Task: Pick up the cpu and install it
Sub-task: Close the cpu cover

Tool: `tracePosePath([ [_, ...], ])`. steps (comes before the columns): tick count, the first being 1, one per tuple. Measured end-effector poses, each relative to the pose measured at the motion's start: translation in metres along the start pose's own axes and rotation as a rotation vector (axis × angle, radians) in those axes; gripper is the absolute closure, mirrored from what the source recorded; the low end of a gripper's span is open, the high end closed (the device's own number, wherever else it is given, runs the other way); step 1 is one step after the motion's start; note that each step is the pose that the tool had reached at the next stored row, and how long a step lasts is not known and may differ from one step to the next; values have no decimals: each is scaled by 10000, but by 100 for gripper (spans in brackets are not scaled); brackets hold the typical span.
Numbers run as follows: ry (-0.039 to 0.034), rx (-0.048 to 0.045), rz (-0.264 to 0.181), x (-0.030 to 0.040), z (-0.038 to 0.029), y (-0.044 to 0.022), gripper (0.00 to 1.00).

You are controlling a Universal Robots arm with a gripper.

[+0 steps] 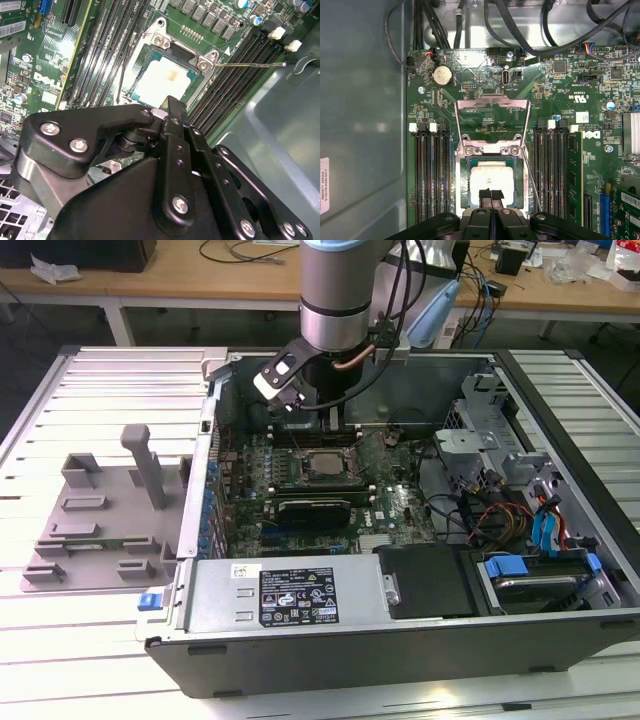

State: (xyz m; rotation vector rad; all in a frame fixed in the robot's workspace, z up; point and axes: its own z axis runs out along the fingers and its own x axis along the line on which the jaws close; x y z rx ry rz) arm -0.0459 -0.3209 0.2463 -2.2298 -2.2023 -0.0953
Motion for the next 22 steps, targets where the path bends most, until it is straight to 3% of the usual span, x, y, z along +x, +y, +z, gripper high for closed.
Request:
tracePosePath([
  [6,-4,2,0,0,-16,0,89],
  [10,-1,0,0,8,-161,6,89],
  [16,-1,0,-1,8,-181,7,89],
  [22,0,0,-1,9,-179,81,89],
])
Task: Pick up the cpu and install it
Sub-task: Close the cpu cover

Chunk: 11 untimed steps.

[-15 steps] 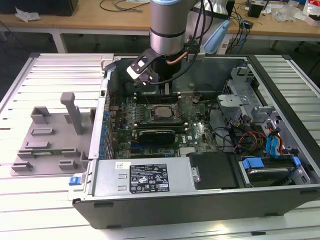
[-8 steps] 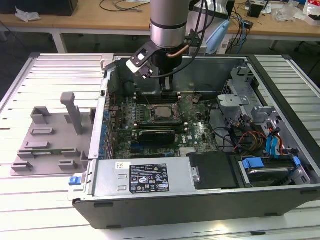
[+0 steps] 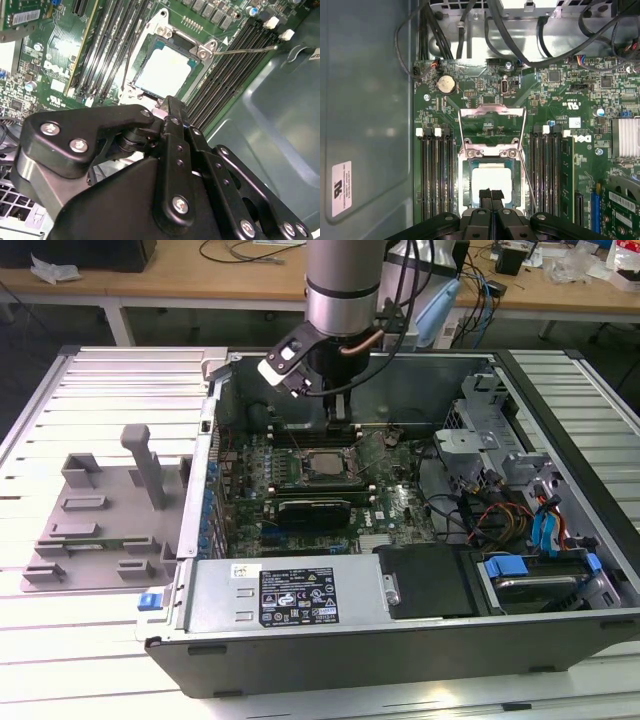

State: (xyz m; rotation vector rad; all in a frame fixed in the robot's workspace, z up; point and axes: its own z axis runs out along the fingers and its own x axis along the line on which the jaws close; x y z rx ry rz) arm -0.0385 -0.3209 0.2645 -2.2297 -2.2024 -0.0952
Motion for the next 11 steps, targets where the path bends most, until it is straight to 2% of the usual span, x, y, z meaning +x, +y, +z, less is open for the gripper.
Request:
tracePosePath([
  [3,0,0,1,1,1,34,89],
  [6,0,-1,2,2,7,163,89],
  [10,0,0,3,3,11,277,89],
  [11,1,0,0,4,14,341,89],
])
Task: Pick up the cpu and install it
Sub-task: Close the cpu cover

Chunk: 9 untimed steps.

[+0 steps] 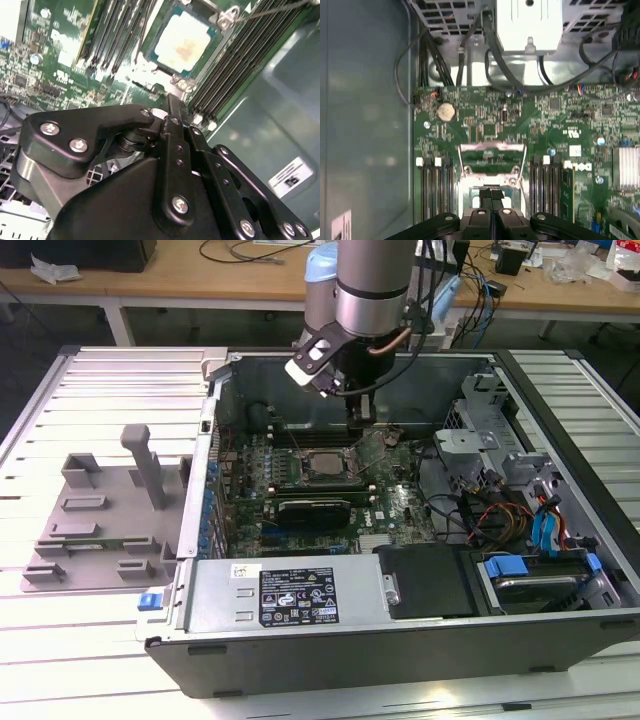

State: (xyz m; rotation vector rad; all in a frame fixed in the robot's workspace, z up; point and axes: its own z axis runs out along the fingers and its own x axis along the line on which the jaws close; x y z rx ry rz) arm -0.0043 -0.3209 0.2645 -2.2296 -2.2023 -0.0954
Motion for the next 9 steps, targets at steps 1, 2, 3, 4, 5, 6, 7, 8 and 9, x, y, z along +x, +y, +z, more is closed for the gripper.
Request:
tracePosePath([
  [1,-1,1,0,1,2,69,89],
  [2,-1,1,0,3,7,184,89],
  [3,0,1,1,3,9,216,89],
  [4,0,1,2,3,10,244,89],
  [5,0,1,0,4,12,311,89],
  [6,0,2,1,4,14,356,89],
  [7,-1,2,0,5,16,414,89],
  [8,-1,3,2,5,17,447,89],
  [9,-1,3,0,5,18,472,89],
])
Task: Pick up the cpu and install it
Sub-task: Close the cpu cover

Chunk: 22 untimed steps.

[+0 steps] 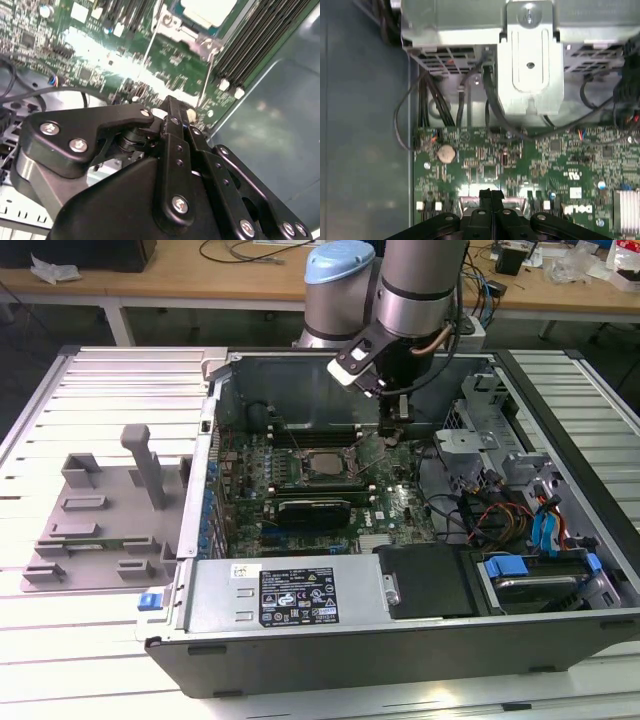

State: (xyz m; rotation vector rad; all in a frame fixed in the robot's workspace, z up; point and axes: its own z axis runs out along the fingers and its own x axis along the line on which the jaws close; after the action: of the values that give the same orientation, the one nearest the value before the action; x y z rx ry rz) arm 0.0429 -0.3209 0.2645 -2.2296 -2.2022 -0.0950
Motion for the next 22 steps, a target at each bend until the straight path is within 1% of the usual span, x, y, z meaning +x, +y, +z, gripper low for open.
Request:
tracePosePath([
  [1,0,0,0,0,2,43,89],
  [3,1,0,0,1,4,81,89],
  [4,0,1,0,1,9,111,89],
  [6,-1,9,1,0,43,141,89],
  [7,0,15,1,-2,79,152,89],
  [11,-1,63,3,-8,216,154,89],
  [17,-1,63,2,-8,218,151,89],
  [18,0,63,3,-8,218,145,89],
  [22,-1,56,3,-9,215,84,89],
])
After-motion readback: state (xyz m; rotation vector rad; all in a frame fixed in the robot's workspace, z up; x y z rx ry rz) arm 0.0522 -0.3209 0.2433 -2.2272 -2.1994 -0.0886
